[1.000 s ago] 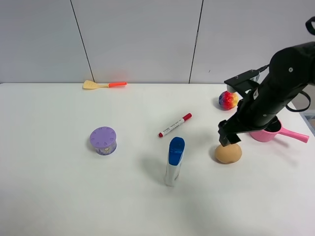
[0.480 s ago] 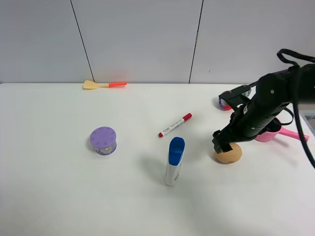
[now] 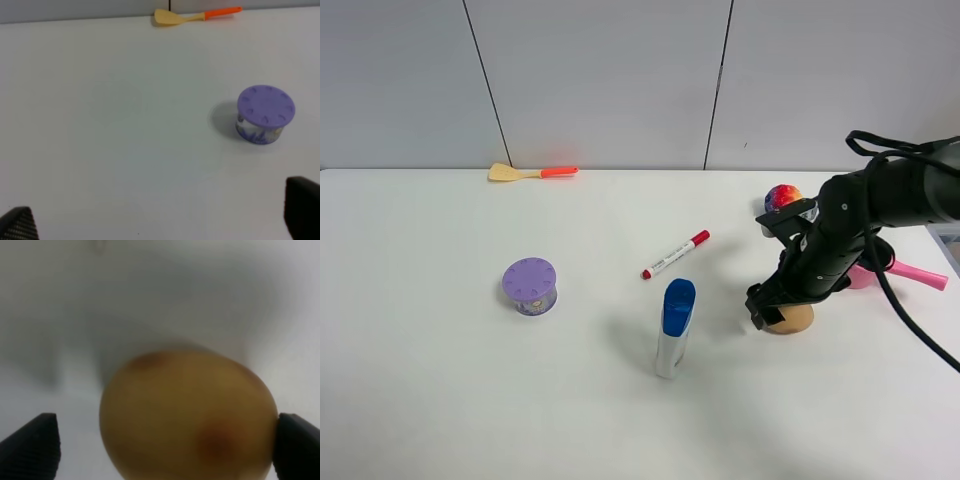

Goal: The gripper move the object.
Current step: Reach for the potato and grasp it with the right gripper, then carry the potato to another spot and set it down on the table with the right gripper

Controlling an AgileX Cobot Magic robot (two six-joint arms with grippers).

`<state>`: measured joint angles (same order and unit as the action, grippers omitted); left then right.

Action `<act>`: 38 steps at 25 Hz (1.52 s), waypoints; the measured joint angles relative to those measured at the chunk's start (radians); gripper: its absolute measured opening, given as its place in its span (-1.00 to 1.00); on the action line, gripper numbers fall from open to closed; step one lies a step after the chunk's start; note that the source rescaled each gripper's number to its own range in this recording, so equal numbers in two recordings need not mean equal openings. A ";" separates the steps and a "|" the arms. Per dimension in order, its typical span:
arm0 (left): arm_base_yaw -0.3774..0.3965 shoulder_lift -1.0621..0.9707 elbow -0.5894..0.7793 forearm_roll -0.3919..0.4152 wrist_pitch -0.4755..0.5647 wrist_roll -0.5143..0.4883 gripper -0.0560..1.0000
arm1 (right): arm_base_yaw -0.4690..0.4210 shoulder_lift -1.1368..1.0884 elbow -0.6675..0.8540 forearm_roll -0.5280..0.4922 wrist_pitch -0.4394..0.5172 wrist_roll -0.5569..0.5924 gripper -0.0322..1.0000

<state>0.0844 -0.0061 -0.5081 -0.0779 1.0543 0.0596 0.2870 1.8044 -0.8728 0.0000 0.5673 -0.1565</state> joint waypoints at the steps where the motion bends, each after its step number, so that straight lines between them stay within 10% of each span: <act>1: 0.000 0.000 0.000 0.000 0.000 0.000 1.00 | -0.007 0.006 0.000 0.000 0.000 0.000 0.51; 14: 0.000 0.000 0.000 0.000 0.000 0.000 1.00 | -0.029 0.062 0.000 -0.013 -0.012 0.001 0.37; 26: 0.000 0.000 0.000 0.000 0.000 0.000 1.00 | -0.029 0.053 0.000 -0.013 -0.018 0.001 -0.81; 38: 0.000 0.000 0.000 0.000 0.000 0.000 1.00 | -0.029 -0.290 -0.126 0.021 0.181 0.003 -0.92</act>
<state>0.0844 -0.0061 -0.5081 -0.0779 1.0543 0.0596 0.2578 1.5149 -0.9985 0.0213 0.7486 -0.1535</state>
